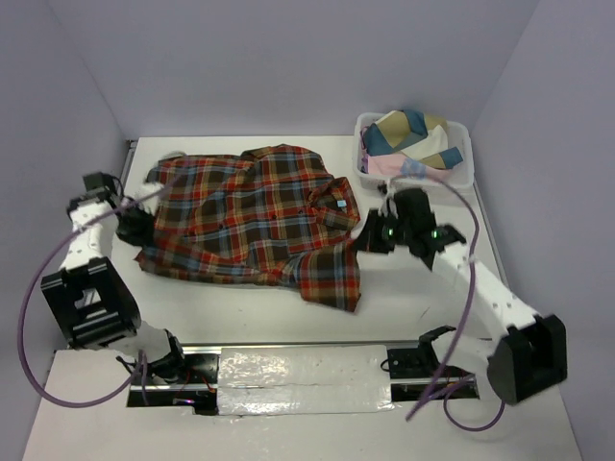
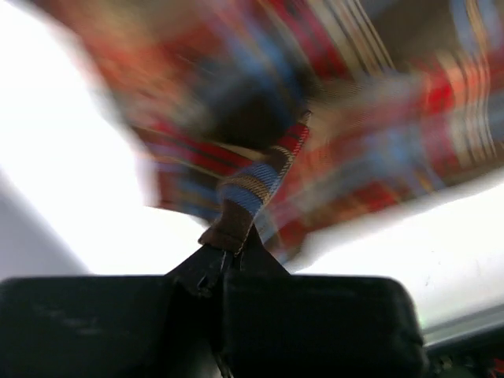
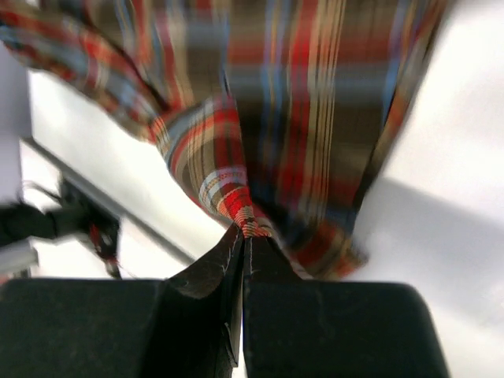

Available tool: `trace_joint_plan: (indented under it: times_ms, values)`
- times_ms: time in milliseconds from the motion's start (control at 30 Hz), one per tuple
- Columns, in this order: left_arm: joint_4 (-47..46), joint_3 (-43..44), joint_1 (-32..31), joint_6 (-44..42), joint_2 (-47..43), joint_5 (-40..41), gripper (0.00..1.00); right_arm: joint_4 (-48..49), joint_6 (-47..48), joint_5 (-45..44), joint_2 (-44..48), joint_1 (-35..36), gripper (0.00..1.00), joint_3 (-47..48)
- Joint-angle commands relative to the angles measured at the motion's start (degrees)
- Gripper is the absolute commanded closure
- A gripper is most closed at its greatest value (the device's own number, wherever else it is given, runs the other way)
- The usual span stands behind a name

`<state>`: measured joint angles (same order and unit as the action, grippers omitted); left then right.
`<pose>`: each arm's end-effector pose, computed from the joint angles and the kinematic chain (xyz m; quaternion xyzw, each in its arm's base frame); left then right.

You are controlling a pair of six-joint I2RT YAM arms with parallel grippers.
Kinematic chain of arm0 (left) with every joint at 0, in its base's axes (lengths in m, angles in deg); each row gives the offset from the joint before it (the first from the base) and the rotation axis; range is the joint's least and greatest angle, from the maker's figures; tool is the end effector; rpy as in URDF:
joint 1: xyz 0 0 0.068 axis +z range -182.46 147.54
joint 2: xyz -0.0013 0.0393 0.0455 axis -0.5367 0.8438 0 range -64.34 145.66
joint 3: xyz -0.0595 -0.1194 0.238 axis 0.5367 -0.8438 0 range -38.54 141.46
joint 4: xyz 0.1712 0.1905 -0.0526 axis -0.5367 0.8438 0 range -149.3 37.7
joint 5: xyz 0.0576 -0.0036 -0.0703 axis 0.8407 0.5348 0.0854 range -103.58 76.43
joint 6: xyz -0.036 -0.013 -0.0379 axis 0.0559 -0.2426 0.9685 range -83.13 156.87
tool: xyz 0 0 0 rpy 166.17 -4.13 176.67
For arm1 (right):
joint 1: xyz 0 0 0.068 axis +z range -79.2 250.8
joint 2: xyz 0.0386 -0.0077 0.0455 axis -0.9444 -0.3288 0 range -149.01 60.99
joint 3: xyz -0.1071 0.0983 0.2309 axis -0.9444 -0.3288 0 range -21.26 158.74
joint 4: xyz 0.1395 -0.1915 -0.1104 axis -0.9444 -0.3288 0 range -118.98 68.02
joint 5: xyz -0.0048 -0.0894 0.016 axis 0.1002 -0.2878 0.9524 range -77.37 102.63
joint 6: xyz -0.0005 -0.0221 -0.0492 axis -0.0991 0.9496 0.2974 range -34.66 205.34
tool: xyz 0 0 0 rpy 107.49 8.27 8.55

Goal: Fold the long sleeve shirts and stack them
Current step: Flatten the shirt out

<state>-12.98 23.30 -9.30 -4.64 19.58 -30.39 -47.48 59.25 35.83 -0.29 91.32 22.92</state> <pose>0.2629 0.1012 0.2391 0.1820 0.9549 -0.0221 0.2335 0.2043 0.0914 0.2581 -0.0371 0.8998 0.3249 0.2888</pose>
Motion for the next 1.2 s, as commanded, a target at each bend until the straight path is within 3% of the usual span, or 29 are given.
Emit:
trace_joint_plan:
  times_ms: [0,33,67,133,167,233,300,400,600,667,833,967,1167]
  values:
    - [-2.2,20.8,2.8,6.6,5.4,-8.6,1.0,3.2,6.6,3.9,-10.0,-5.6,1.0,20.5]
    - [-0.3,26.4,2.8,7.8,9.6,-10.4,1.0,1.7,7.4,4.6,-12.6,-7.0,1.0,26.2]
    - [3.1,37.3,2.9,8.6,11.4,-14.4,1.0,-0.8,8.3,5.1,-17.4,-9.0,1.0,38.0]
    - [5.4,47.4,3.5,11.8,16.3,-18.3,1.0,-4.9,8.9,5.3,-21.5,-10.1,1.0,50.2]
    - [6.1,55.7,3.8,13.0,17.6,-20.1,1.0,-6.3,9.1,5.6,-25.0,-10.5,1.0,61.3]
    - [5.4,60.7,4.9,16.4,19.2,-23.3,1.0,-9.1,9.8,6.3,-27.6,-10.8,1.0,72.7]
    - [4.1,60.9,5.3,16.7,18.6,-23.2,1.0,-9.7,10.0,7.2,-28.5,-10.8,1.0,74.6]
    - [10.1,55.6,5.7,8.5,16.0,-22.0,1.0,-8.8,10.0,7.4,-24.8,-10.8,1.0,67.3]
    - [32.4,48.0,10.8,-6.7,17.4,-13.1,1.0,-2.2,8.6,9.0,-7.0,-10.4,1.0,34.5]
    - [32.4,44.3,11.9,-8.5,16.9,-9.1,1.0,-1.6,6.9,8.7,-0.5,-10.1,1.0,28.6]
    - [32.2,32.1,9.5,-14.0,16.6,-4.9,0.87,3.2,1.0,6.4,8.5,-4.7,1.0,12.5]
    - [25.5,27.8,5.8,-9.0,22.1,-5.6,0.85,8.7,-2.8,4.6,7.3,0.3,1.0,6.6]
    - [17.9,28.8,2.3,-3.1,31.3,-2.7,0.78,11.5,-2.7,2.6,1.2,0.6,1.0,5.0]
